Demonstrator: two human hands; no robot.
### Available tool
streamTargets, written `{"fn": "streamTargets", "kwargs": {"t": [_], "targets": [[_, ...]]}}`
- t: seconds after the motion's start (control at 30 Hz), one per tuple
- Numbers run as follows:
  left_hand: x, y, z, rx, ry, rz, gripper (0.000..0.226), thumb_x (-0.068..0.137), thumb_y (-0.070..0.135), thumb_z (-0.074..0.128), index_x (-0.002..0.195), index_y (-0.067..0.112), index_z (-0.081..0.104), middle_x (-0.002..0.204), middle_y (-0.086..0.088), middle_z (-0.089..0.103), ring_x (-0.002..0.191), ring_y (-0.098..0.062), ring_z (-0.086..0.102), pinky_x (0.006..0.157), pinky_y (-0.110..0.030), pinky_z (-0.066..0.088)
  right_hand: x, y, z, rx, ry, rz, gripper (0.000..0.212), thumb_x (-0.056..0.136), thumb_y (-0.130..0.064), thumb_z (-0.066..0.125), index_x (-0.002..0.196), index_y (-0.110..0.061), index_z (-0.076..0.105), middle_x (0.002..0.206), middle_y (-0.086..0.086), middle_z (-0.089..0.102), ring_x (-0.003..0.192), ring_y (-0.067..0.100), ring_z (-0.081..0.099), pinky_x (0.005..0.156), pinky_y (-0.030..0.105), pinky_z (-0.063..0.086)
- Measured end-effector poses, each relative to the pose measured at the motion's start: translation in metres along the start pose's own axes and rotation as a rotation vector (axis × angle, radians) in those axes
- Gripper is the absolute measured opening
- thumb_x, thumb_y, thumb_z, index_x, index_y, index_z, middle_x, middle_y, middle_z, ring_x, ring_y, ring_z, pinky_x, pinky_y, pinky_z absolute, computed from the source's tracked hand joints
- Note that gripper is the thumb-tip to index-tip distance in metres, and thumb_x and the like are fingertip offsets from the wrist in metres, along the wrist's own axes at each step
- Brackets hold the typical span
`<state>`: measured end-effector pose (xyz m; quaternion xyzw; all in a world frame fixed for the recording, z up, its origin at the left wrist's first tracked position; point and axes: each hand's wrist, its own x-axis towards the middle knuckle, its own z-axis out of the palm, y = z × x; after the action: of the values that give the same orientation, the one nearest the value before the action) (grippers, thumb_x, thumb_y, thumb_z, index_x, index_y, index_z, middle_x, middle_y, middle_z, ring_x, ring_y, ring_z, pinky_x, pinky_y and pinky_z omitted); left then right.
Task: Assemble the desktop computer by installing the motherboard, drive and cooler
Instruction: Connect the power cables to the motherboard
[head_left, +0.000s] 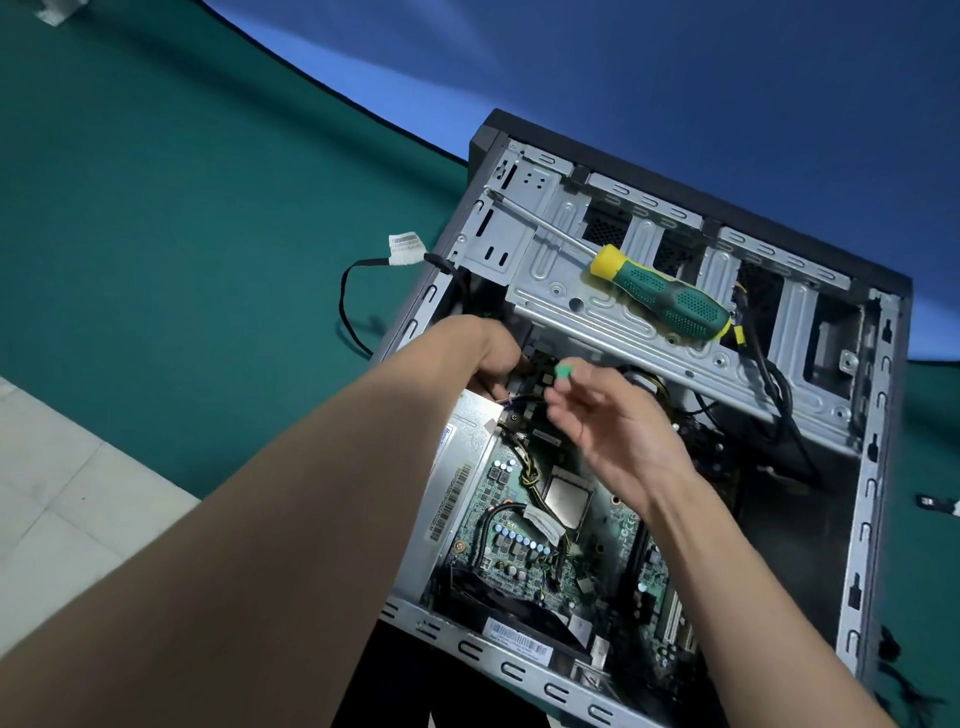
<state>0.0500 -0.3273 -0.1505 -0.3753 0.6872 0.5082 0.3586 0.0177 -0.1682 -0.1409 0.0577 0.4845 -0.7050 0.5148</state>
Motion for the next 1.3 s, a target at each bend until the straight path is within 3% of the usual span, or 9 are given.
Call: {"fn": "streamTargets", "kwargs": {"t": [0.1, 0.27, 0.53, 0.67, 0.77, 0.93, 1.07, 1.2, 1.3], "targets": [[-0.003, 0.001, 0.001, 0.025, -0.017, 0.005, 0.034, 0.099, -0.002, 0.028, 0.128, -0.003, 0.047, 0.115, -0.019, 0.062, 0.084, -0.022, 0.060, 0.082, -0.032, 0.050, 0.014, 0.007, 0.008, -0.137, 0.311, -0.159, 0.011, 0.082, 0.003, 0.063, 0.072, 0.001, 0.068, 0.069, 0.010, 0.072, 0.070, 0.019, 0.071, 0.067, 0.024, 0.058], [-0.003, 0.002, 0.000, -0.010, 0.000, -0.011, 0.032, 0.098, -0.004, 0.028, 0.124, 0.001, 0.047, 0.103, -0.014, 0.062, 0.060, -0.013, 0.054, 0.047, -0.021, 0.049, 0.028, 0.012, 0.007, -0.924, 0.607, -0.289, 0.042, 0.083, -0.016, 0.067, 0.044, -0.011, 0.051, 0.039, -0.004, 0.052, 0.041, 0.008, 0.044, 0.044, 0.018, 0.035], [-0.003, 0.001, 0.000, -0.128, -0.021, -0.053, 0.032, 0.098, -0.005, 0.027, 0.077, 0.008, 0.047, 0.075, -0.005, 0.050, 0.060, -0.012, 0.050, 0.033, -0.018, 0.045, 0.030, 0.003, 0.005, -1.582, 0.378, -0.171, 0.036, 0.097, -0.035, 0.049, 0.068, -0.012, 0.050, 0.055, 0.001, 0.049, 0.059, 0.027, 0.050, 0.050, 0.031, 0.031], [-0.001, 0.003, 0.000, -0.198, -0.026, -0.106, 0.031, 0.098, -0.007, 0.027, 0.087, 0.006, 0.053, 0.077, -0.006, 0.050, 0.064, -0.013, 0.053, 0.033, -0.020, 0.047, 0.040, -0.004, -0.001, -1.540, 0.290, -0.091, 0.029, 0.098, -0.036, 0.046, 0.107, -0.013, 0.062, 0.086, 0.009, 0.065, 0.072, 0.027, 0.058, 0.062, 0.031, 0.044], [0.001, 0.004, 0.002, -0.265, 0.009, -0.172, 0.035, 0.099, -0.003, 0.026, 0.127, 0.000, 0.047, 0.097, -0.012, 0.056, 0.085, -0.018, 0.063, 0.060, -0.024, 0.054, 0.044, 0.007, -0.002, -1.511, 0.318, -0.095, 0.024, 0.096, -0.030, 0.052, 0.105, -0.014, 0.068, 0.085, 0.007, 0.068, 0.069, 0.024, 0.059, 0.058, 0.029, 0.044], [0.005, 0.006, 0.003, -0.374, 0.039, -0.234, 0.040, 0.099, 0.000, 0.026, 0.136, -0.001, 0.040, 0.134, -0.011, 0.053, 0.118, -0.012, 0.055, 0.082, -0.031, 0.050, 0.040, 0.027, -0.013, -1.264, 0.496, -0.148, 0.035, 0.092, -0.026, 0.061, 0.059, -0.015, 0.061, 0.048, 0.001, 0.046, 0.046, 0.018, 0.040, 0.056, 0.028, 0.038], [0.003, 0.006, 0.002, -0.401, 0.036, -0.229, 0.041, 0.098, -0.002, 0.026, 0.136, 0.002, 0.041, 0.131, -0.013, 0.055, 0.071, -0.013, 0.059, 0.073, -0.033, 0.050, 0.047, 0.029, -0.010, -1.217, 0.530, -0.169, 0.019, 0.091, -0.022, 0.062, 0.085, -0.009, 0.074, 0.063, 0.009, 0.064, 0.042, 0.014, 0.039, 0.042, 0.024, 0.031], [0.004, 0.005, 0.001, -0.399, 0.012, -0.200, 0.048, 0.099, -0.003, 0.024, 0.138, 0.016, 0.043, 0.130, -0.015, 0.055, 0.106, -0.019, 0.062, 0.074, -0.033, 0.049, 0.051, 0.029, -0.009, -1.171, 0.550, -0.216, 0.022, 0.089, -0.029, 0.065, 0.094, -0.010, 0.075, 0.075, 0.011, 0.071, 0.046, 0.019, 0.047, 0.045, 0.025, 0.035], [0.004, 0.005, 0.000, -0.399, 0.003, -0.197, 0.050, 0.098, -0.004, 0.023, 0.139, 0.018, 0.043, 0.130, -0.015, 0.055, 0.082, -0.017, 0.062, 0.076, -0.032, 0.049, 0.053, 0.029, -0.012, -1.131, 0.562, -0.215, 0.022, 0.088, -0.028, 0.067, 0.091, -0.008, 0.075, 0.076, 0.014, 0.071, 0.046, 0.018, 0.048, 0.042, 0.024, 0.033]]}}
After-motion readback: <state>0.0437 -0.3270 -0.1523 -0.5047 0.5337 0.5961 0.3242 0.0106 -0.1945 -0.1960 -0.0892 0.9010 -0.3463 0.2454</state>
